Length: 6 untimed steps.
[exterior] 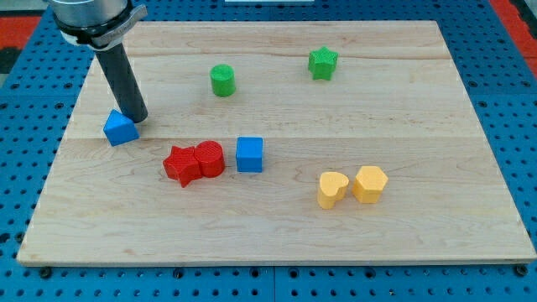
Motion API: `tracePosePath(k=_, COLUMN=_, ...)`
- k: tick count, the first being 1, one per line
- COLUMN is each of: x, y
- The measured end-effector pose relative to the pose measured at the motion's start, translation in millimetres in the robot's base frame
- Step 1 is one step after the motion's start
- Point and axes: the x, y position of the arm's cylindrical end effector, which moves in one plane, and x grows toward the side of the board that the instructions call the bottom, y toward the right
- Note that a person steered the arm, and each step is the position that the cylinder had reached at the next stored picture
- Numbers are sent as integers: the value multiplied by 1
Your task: Separate the blue cube and red blocks from each other
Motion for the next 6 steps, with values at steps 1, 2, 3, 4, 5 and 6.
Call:
tracePosePath(k=1, x=-12, y=55)
tracePosePath(k=2, x=16, y=117)
tracePosePath(k=3, x=27, y=135)
tracePosePath(k=4, x=37, y=130)
tracePosePath(k=5, x=67, y=130)
tracePosePath(k=6, x=89, y=133)
